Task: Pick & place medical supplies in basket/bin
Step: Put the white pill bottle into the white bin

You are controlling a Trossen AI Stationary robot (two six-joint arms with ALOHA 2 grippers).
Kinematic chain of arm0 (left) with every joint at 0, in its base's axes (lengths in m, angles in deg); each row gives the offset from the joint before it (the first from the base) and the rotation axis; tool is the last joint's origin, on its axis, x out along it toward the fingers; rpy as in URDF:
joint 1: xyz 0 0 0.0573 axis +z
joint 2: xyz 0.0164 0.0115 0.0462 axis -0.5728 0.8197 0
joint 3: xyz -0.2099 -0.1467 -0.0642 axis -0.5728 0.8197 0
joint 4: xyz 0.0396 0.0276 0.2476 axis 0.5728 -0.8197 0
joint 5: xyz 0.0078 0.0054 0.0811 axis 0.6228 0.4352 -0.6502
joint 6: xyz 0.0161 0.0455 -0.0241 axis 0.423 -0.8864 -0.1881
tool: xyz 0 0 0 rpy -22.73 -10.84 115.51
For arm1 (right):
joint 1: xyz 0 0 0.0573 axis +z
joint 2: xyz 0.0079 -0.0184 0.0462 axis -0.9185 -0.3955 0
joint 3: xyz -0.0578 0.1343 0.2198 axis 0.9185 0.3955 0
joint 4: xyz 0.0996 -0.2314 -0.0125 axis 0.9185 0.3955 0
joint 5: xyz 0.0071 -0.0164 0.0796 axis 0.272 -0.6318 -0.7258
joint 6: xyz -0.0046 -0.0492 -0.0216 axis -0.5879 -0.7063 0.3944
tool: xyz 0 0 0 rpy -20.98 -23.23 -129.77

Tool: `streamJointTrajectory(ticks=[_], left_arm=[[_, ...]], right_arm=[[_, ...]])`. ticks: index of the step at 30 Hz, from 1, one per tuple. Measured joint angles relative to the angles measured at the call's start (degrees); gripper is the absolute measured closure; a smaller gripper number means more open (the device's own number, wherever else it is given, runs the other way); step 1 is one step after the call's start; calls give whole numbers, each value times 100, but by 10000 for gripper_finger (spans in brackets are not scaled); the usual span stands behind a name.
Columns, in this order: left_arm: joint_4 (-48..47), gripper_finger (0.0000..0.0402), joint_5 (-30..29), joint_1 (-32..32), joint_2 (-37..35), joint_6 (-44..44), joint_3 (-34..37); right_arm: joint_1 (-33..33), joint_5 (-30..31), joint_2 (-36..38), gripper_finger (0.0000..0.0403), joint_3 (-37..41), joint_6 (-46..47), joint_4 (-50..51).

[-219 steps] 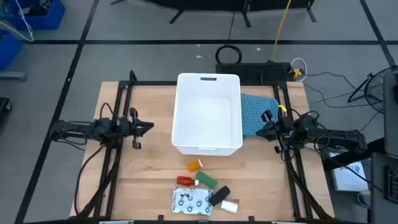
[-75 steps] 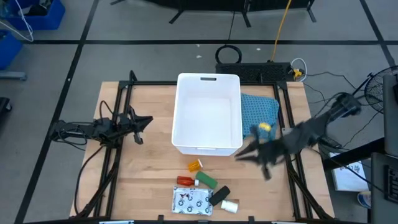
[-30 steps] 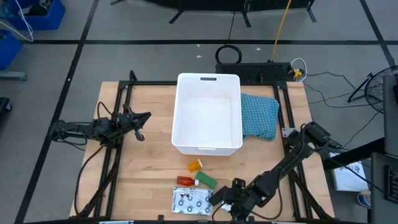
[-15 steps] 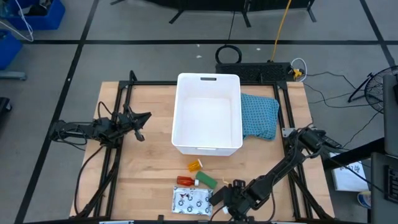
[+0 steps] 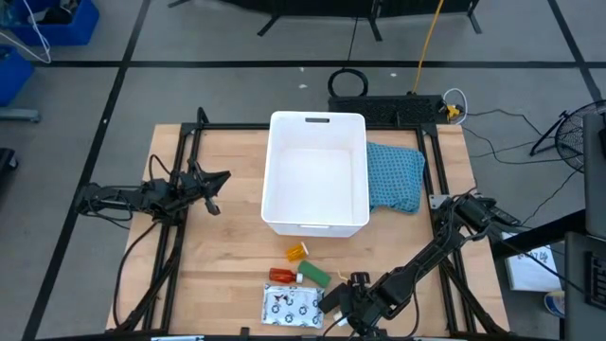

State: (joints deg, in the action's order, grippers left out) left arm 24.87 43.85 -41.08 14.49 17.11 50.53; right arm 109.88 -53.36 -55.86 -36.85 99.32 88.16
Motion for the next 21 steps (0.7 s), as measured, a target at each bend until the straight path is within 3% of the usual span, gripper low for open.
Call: streamJointTrajectory(ticks=[8,16,21], left_arm=[[0,366,-2,1,2,-1,0],[2,366,-3,0,2,-4,0],[0,366,-4,-1,2,-7,0]], right_arm=[[0,153,1,239,0,-160,-106],[0,451,186,313,2,-226,-9],[1,428,476,330,2,-360,271]])
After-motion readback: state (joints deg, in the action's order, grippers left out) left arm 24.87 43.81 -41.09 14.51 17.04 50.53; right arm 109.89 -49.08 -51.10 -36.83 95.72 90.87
